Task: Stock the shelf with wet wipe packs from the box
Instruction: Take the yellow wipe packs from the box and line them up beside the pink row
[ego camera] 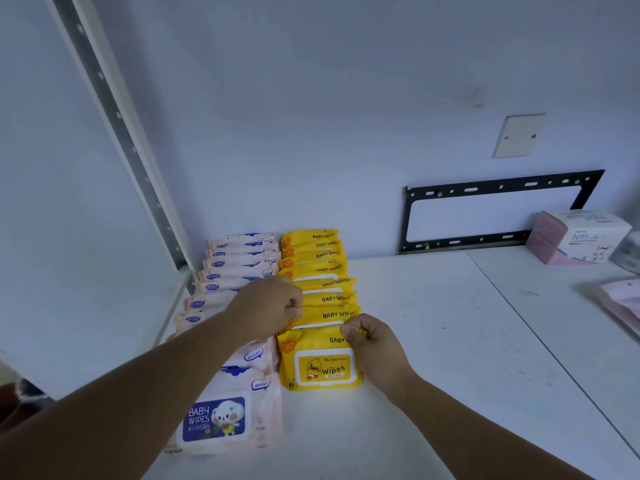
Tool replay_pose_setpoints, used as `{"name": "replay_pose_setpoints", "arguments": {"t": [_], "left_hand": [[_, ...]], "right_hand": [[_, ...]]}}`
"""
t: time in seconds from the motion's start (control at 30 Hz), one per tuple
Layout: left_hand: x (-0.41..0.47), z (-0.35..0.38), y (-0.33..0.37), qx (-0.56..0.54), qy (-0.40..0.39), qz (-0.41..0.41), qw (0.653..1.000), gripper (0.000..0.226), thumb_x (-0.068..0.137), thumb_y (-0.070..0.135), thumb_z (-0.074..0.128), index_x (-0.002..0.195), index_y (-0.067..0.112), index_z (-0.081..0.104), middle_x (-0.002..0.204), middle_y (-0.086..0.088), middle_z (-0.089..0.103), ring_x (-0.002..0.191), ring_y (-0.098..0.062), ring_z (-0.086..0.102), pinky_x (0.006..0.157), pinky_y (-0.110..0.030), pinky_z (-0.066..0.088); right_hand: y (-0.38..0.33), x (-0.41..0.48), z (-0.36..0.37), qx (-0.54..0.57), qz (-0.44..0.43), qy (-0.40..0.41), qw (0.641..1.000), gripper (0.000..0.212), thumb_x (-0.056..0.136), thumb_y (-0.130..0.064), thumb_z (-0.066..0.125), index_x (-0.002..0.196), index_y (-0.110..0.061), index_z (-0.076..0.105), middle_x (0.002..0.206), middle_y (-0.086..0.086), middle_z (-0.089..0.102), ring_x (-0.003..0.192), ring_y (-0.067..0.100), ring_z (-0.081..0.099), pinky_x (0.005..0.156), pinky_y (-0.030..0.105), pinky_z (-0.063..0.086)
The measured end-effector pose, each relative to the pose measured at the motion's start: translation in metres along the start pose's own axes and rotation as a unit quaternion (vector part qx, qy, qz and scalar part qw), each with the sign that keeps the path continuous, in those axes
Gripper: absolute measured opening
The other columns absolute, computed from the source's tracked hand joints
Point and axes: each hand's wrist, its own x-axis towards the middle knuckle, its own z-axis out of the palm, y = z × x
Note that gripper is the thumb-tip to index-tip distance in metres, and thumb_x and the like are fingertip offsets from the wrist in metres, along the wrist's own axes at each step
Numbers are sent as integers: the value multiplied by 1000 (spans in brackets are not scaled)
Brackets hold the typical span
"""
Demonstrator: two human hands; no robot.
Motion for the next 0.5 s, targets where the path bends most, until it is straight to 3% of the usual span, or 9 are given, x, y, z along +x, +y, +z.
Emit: {"name": "replay_pose_setpoints", "arguments": {"t": [0.1, 0.2, 0.3, 0.4, 0.5], "left_hand": [[-1, 2, -1, -7, 4, -7, 1000, 12, 93, 43, 62, 87, 33, 64, 85, 13, 53, 75, -2, 50, 68, -28, 44], [-5, 1, 1, -17, 8, -14, 1000, 10, 92, 42, 63, 88, 33, 65, 85, 14, 55, 77, -4, 54, 72, -32, 52], [-12, 0, 3, -23, 29, -7, 999, 8, 89, 41, 64, 90, 33, 64, 87, 13, 57, 79, -5, 56, 75, -36, 54], [-17, -1, 9, -15, 56, 5, 998, 11, 91, 40, 64, 97, 31, 66, 93, 9, 57, 86, -9, 54, 78, -35, 52], [-23, -3, 25, -24, 67, 36, 997, 10, 91, 36, 63, 98, 30, 67, 95, 9, 58, 91, -10, 54, 82, -36, 51]], "right_hand": [[-1, 0, 1, 3, 11, -4, 1000, 16, 98, -25, 64, 85, -19, 72, 86, -9, 77, 79, 8, 74, 71, 25, 56], [-5, 0, -4, -17, 8, -21, 1000, 14, 94, -28, 70, 84, -18, 73, 87, -8, 77, 82, 11, 74, 75, 29, 59], [-9, 0, -16, -45, 3, -16, 999, 21, 90, -36, 74, 86, -16, 69, 84, -10, 73, 75, 6, 69, 64, 21, 52], [-8, -4, -32, -76, -4, 7, 997, 37, 89, -47, 71, 91, -10, 66, 87, 3, 73, 74, 11, 62, 67, 27, 48], [-4, -19, -53, -114, -11, 33, 993, 39, 92, -47, 65, 89, -8, 65, 86, 10, 70, 70, 14, 57, 64, 29, 45]]}}
